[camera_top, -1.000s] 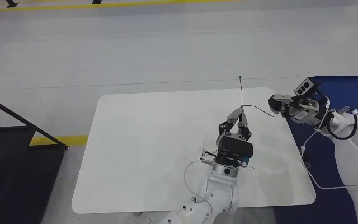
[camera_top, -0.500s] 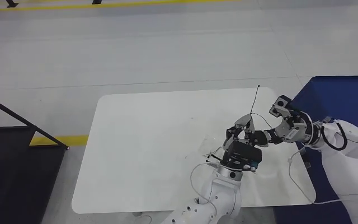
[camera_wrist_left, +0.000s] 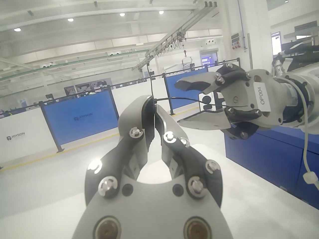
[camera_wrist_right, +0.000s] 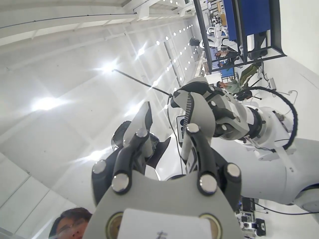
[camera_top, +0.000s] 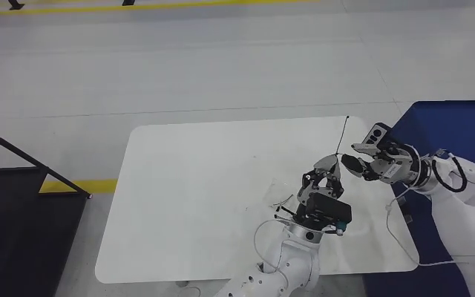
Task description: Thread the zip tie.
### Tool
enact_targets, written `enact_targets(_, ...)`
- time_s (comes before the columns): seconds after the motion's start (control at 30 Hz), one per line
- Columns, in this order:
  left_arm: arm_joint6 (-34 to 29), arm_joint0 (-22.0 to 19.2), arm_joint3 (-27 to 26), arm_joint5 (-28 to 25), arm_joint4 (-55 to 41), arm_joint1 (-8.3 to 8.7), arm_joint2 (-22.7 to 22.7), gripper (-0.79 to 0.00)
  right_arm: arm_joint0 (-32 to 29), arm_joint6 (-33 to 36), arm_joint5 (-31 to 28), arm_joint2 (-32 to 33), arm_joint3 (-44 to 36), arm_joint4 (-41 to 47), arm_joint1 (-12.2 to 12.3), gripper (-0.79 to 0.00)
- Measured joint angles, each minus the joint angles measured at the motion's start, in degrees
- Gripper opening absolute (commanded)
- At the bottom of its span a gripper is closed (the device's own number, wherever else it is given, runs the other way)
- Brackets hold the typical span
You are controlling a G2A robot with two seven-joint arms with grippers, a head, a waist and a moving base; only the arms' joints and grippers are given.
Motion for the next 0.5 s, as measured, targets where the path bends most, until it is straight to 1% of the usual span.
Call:
enact_targets(0.2,-0.5,-0.2,0.3,-0.4,1.0,-0.09,0.2,-0.785,-0.5,-1.6,1.6,-1.6,-1.1,3.5,1.1,-0.594)
enact_targets(0.27,-0.7,-0.2,0.3,-0.4,1.2,-0.10,0.3,-0.785,-0.5,-1.7,1.7,-1.7,-1.2,3.9,1.6,-0.606)
enact_targets(0.33,-0.8,-0.2,0.2,-0.5,1.3,-0.10,0.3,-0.785,-0.5,-1.6,1.6,-1.9,-1.2,4.5,2.0,-0.625)
enact_targets(0.43,-0.9,-0.2,0.2,-0.5,1.7,-0.12,0.3,-0.785,-0.4,-1.6,1.6,-2.3,-1.2,5.7,2.7,-0.686)
enact_targets(0.5,-1.1,-0.3,0.3,-0.5,1.9,-0.15,0.3,-0.785,-0.3,-1.6,1.6,-2.5,-1.2,6.1,3.1,-0.702)
